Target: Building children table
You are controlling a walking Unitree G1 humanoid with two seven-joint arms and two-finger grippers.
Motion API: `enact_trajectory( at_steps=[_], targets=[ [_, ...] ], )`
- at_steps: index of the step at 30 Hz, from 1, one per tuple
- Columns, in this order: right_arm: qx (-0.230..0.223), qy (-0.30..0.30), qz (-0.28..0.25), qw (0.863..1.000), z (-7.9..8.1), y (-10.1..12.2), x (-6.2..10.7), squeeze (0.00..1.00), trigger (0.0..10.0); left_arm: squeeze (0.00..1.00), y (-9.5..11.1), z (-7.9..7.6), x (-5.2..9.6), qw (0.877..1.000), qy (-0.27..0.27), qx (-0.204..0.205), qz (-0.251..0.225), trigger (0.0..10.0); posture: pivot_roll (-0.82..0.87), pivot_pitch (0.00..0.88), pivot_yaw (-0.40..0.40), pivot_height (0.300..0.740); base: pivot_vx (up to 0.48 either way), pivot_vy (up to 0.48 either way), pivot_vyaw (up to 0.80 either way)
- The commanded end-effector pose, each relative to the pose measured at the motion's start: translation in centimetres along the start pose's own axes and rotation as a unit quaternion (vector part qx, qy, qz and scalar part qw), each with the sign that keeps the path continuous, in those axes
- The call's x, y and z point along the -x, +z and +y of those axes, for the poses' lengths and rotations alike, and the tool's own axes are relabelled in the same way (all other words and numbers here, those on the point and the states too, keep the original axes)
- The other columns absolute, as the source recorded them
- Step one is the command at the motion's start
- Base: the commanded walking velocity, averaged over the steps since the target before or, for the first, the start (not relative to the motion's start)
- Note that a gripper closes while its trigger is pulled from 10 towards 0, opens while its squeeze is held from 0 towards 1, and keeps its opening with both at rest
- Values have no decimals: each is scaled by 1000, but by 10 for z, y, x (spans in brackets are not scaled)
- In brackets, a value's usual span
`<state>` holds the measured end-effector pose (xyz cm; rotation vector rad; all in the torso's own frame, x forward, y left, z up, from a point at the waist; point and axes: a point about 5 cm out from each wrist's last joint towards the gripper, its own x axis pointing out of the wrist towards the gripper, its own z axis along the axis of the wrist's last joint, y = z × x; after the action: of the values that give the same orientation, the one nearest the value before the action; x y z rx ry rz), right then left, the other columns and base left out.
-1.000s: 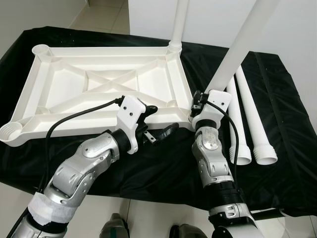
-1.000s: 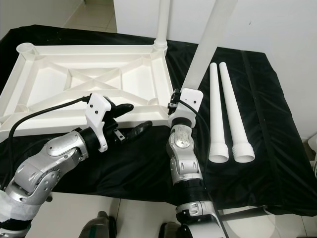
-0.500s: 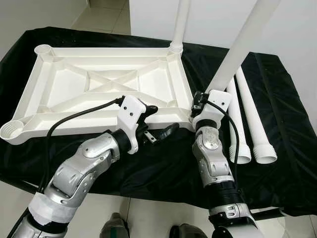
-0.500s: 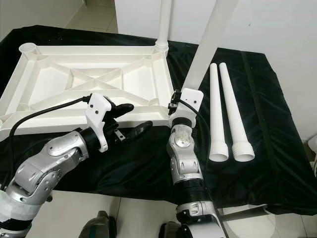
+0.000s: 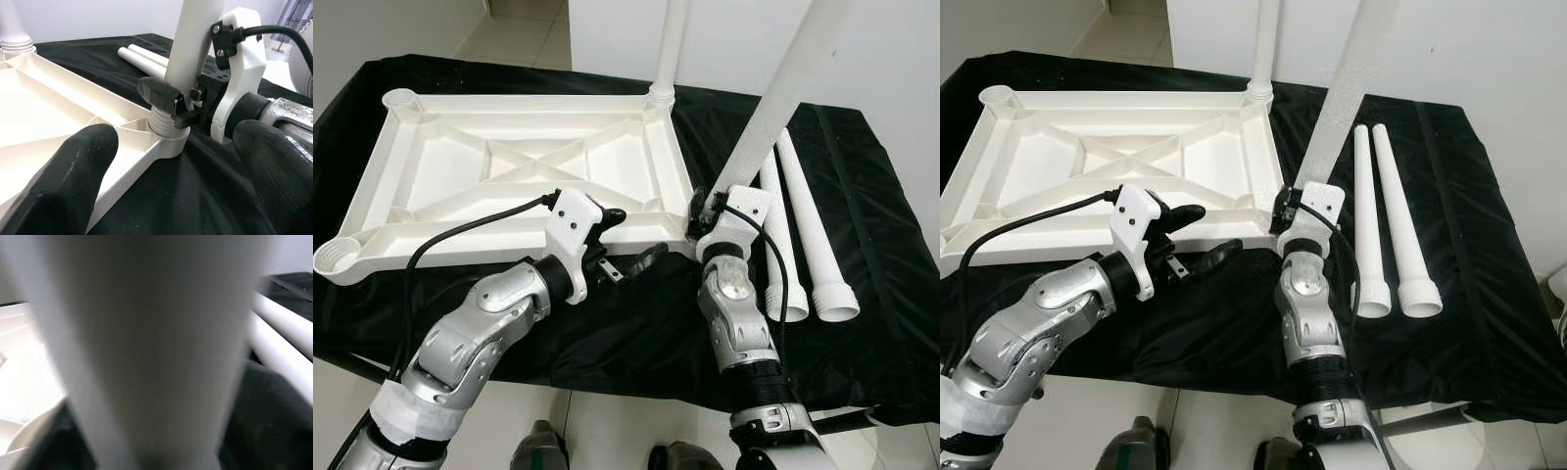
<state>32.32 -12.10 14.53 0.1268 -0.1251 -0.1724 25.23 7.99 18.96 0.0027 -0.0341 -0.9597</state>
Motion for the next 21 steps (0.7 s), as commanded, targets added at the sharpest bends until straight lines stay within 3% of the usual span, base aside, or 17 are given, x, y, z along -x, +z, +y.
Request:
enact_trajectory(
  at_steps=[1,7,8,9,10,14,15,16,21],
  targets=[
    [-5,1,1,1000,-3,-2,1,1000,10000,0,-1,-6,1,999,-47,-3,4,10000,68,72,-6,740,0,0,0],
    [-6,11,-2,1000,-2,0,-1,1000,10000,0,-1,-6,0,999,-46,-3,2,10000,68,71,-6,740,0,0,0],
    [-3,22,-2,1000,-2,0,-2,490,10000,0,0,-6,0,999,-46,-3,2,10000,67,72,-6,740,0,0,0],
    [-3,22,-2,1000,-2,0,-2,490,10000,0,0,-6,0,999,-46,-3,2,10000,67,72,-6,740,0,0,0],
    [-3,44,0,999,-2,0,-3,0,10000,0,0,-5,0,999,-45,-3,2,10000,67,72,-6,740,0,0,0],
    [-13,99,2,995,-3,-1,-7,0,10000,0,0,-5,-1,999,-46,-3,1,10000,63,75,-1,740,0,0,0],
    [-20,122,0,992,-5,0,-9,0,3804,0,0,-5,-1,999,-46,-2,0,10000,63,75,-1,740,0,0,0],
    [-14,137,-12,990,-10,3,-13,0,0,0,1,-5,-2,999,-46,-2,0,10000,60,76,2,740,0,0,0],
    [-15,156,-8,988,-25,7,-25,0,0,0,1,-5,-3,999,-46,-3,-1,10000,59,77,2,740,0,0,0]
  ],
)
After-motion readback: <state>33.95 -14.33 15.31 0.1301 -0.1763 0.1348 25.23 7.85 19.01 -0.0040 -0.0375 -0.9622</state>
